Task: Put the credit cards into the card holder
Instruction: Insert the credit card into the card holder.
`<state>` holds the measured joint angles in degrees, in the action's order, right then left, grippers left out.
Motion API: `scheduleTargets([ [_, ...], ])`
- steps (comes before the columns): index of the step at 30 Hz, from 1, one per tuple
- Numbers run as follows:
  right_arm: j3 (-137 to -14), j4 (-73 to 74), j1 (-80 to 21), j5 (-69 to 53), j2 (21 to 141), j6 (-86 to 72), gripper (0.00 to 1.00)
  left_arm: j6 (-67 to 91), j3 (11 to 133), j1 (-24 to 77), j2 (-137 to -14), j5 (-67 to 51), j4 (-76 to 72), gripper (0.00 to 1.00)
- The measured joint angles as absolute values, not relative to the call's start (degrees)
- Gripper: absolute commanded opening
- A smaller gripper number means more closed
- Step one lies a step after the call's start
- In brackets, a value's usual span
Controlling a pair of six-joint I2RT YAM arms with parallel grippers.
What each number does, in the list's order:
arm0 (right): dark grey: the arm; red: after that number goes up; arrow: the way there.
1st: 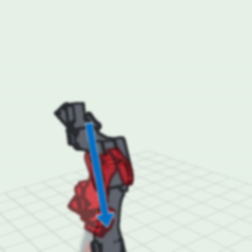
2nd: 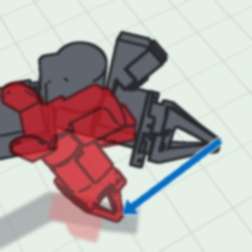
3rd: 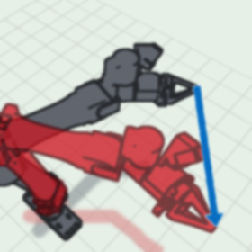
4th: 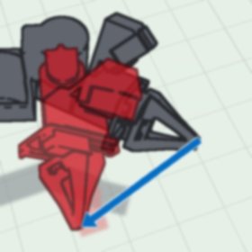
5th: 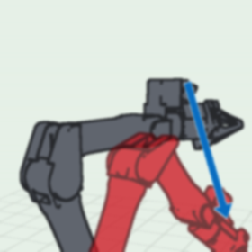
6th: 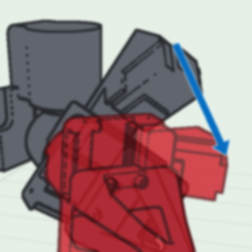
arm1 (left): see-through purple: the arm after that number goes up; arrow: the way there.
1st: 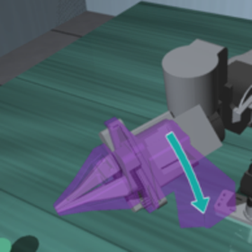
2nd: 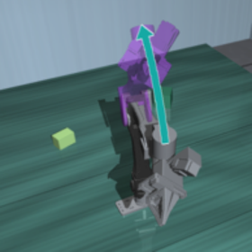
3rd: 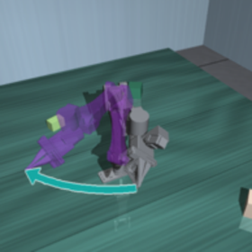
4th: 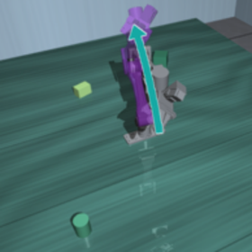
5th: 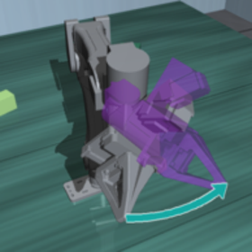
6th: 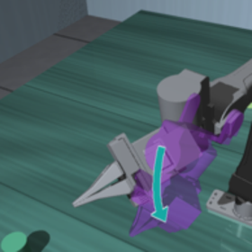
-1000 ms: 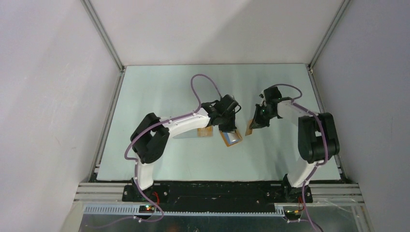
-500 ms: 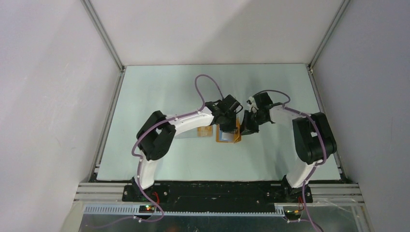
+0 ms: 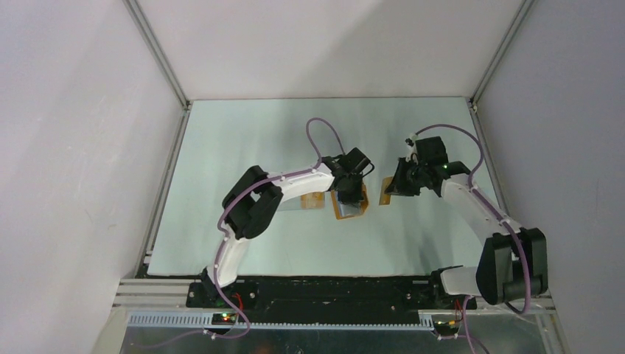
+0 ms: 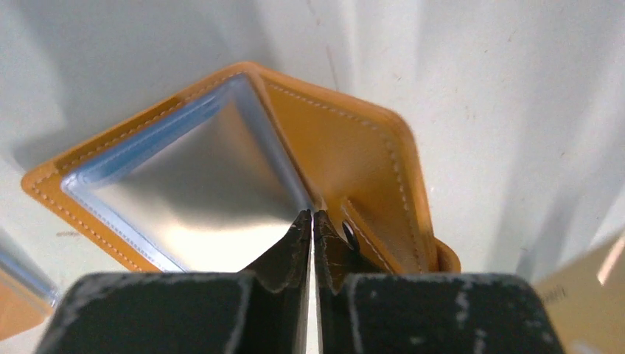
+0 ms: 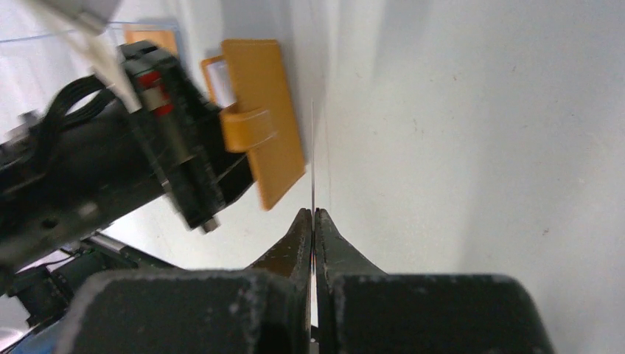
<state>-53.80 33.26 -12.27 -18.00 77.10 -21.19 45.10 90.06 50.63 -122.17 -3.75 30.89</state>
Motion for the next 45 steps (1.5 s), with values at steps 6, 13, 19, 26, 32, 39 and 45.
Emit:
scheduleTargets([
  [6,-53.80,33.26,-11.00,-23.40,74.65,-20.73,0.00,44.49,93.25,50.87,-124.53,-3.86,30.98,0.08],
  [13,-53.80,31.94,-11.33,-31.83,74.78,-21.80,0.00,44.40,94.24,50.87,-125.29,-4.36,31.22,0.08],
  [19,-53.87,31.03,-13.93,-31.59,75.77,-22.13,0.00,43.46,94.24,50.78,-125.38,-4.67,31.57,0.08],
  [26,-54.24,31.03,-15.57,-22.79,81.12,-20.69,0.00,43.03,94.26,50.74,-125.38,-4.75,31.51,0.08],
  [32,-55.70,30.11,-15.90,-16.05,85.84,-19.27,0.00,42.87,94.00,50.81,-125.34,-4.78,30.96,0.09],
  [39,-56.01,30.68,-16.32,-8.36,91.13,-18.94,0.00,41.45,92.40,50.87,-123.13,-4.64,31.40,0.34],
  [45,-56.84,30.04,-16.19,-10.13,93.23,-18.85,0.00,41.08,91.33,49.98,-118.19,-5.34,32.45,0.41],
])
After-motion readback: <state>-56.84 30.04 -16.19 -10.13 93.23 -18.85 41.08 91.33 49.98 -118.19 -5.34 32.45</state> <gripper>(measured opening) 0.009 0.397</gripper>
